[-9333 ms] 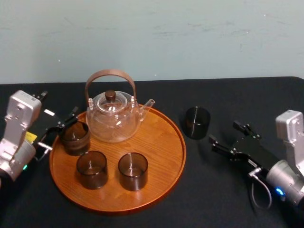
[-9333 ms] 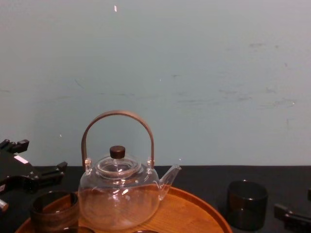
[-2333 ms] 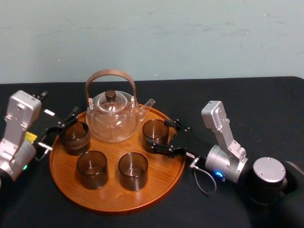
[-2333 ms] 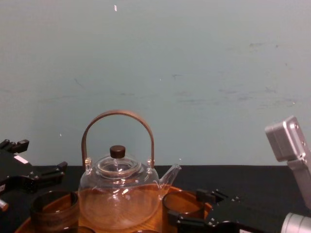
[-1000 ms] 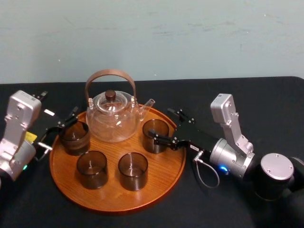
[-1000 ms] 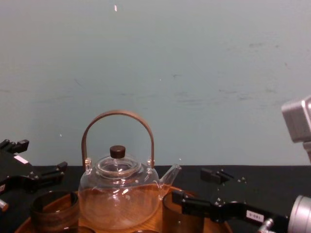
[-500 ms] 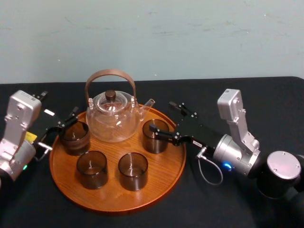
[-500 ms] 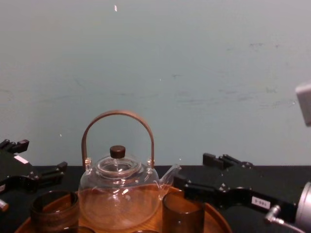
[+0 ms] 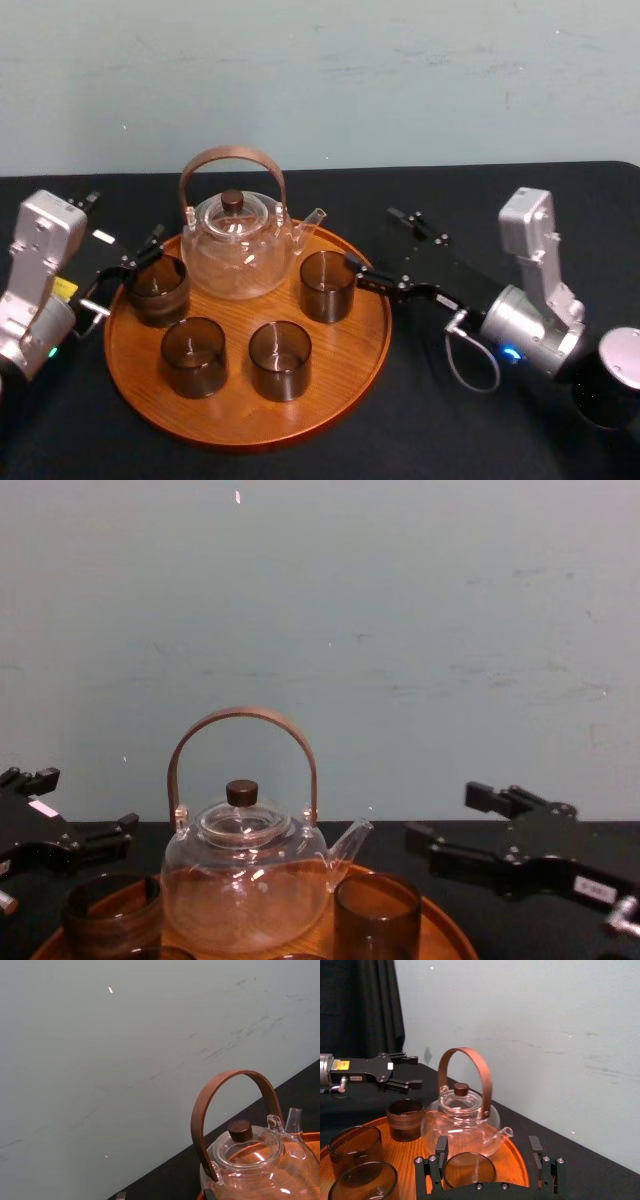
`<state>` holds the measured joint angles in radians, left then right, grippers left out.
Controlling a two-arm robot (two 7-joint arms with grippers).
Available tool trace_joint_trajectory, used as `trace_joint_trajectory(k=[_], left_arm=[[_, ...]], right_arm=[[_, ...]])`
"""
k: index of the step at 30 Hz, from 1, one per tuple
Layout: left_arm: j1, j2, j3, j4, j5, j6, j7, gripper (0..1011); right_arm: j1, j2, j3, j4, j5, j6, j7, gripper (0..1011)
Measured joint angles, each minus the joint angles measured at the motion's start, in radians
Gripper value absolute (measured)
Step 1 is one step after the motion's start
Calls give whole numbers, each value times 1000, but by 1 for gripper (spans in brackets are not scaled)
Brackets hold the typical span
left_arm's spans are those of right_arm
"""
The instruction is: Pick up the glass from the table and place it on the tray.
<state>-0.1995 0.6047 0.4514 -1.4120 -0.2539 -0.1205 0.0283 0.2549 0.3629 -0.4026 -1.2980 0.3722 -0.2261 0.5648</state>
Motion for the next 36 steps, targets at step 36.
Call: trace_joint_trajectory(k=[36], left_arm=[[0, 0, 0, 0, 0, 0, 0, 1002]], right_arm=[[-156, 70, 209, -44, 100, -52, -51, 1002]])
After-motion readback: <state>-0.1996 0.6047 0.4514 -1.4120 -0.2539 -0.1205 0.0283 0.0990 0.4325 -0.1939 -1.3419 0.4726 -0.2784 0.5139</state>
